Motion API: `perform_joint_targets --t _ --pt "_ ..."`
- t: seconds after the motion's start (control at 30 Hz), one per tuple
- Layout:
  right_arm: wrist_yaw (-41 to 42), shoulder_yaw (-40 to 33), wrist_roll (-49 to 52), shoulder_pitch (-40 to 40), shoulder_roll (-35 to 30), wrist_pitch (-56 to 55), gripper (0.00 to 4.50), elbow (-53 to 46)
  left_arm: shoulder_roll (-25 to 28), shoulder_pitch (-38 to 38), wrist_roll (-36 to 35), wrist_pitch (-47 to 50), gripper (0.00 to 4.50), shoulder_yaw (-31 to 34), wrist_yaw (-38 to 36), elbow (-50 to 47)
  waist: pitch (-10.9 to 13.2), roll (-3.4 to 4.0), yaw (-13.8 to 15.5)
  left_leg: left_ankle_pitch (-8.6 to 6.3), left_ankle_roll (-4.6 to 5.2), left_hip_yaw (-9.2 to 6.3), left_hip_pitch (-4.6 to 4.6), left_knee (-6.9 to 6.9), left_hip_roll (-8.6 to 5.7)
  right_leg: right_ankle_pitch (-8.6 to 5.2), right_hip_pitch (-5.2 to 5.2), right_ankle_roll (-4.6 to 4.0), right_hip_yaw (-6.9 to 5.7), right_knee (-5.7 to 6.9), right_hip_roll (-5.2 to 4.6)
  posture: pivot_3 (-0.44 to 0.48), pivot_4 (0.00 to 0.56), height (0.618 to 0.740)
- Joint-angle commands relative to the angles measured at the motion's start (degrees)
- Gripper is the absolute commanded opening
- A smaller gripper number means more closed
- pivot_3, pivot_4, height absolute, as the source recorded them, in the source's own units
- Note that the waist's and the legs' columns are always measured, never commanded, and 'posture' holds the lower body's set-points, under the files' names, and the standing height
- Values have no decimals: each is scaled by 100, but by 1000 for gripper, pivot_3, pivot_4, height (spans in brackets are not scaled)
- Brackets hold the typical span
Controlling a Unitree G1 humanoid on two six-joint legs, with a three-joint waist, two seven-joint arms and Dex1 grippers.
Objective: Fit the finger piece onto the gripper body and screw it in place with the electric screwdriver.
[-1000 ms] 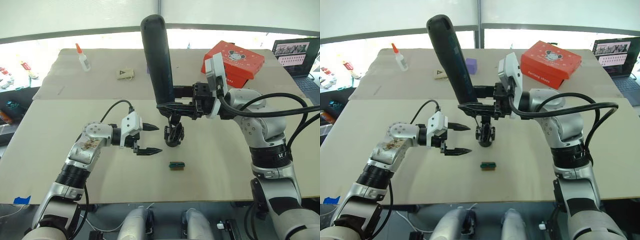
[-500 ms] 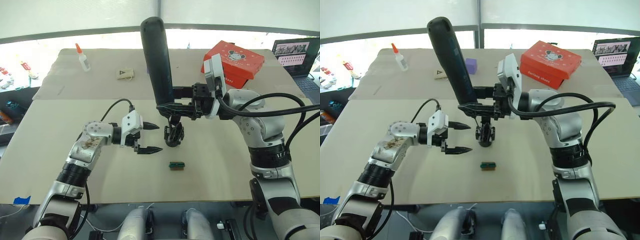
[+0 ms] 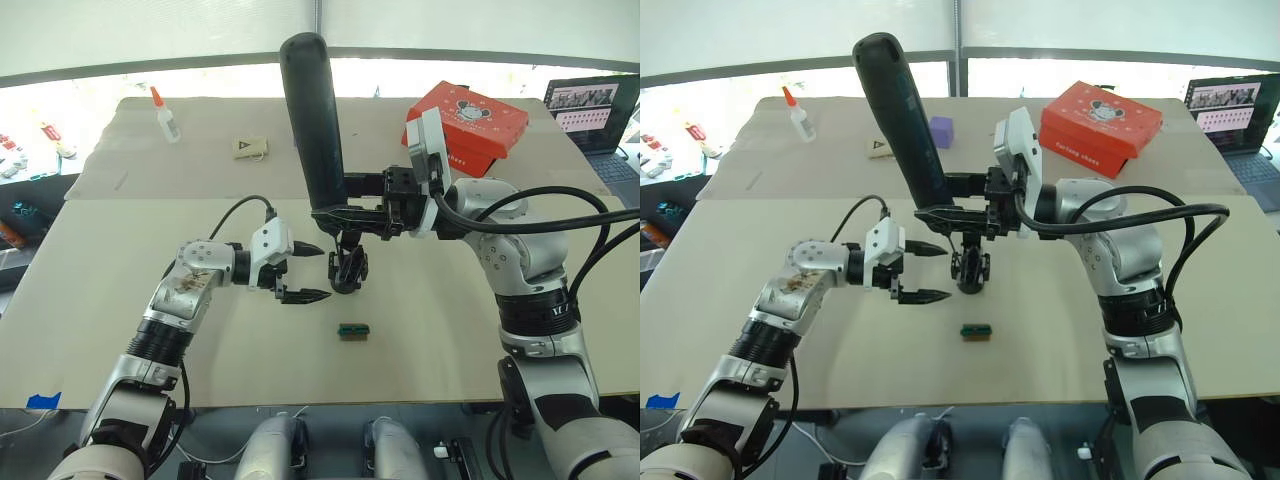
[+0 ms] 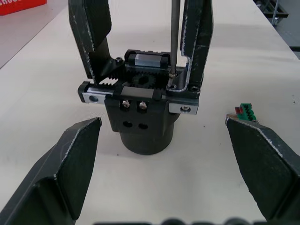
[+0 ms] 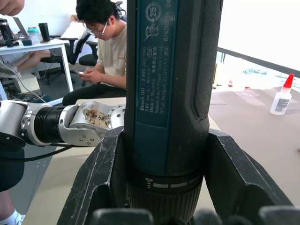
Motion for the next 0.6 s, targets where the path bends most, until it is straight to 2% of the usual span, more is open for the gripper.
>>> perform_joint_targets --t 0.03,0.6 --pt "27 -132 46 -46 -53 -188 1922 -188 -3 -145 16 -110 4500 19 -23 0 0 0 0 0 0 0 0 0 0 0 0 0 0 0 0 0 150 740" --pt "-55 -125 147 8 -2 -84 1922 -367 -26 -142 36 -173 4500 -9 -23 52 0 0 0 0 0 0 0 0 0 0 0 0 0 0 0 0 150 740"
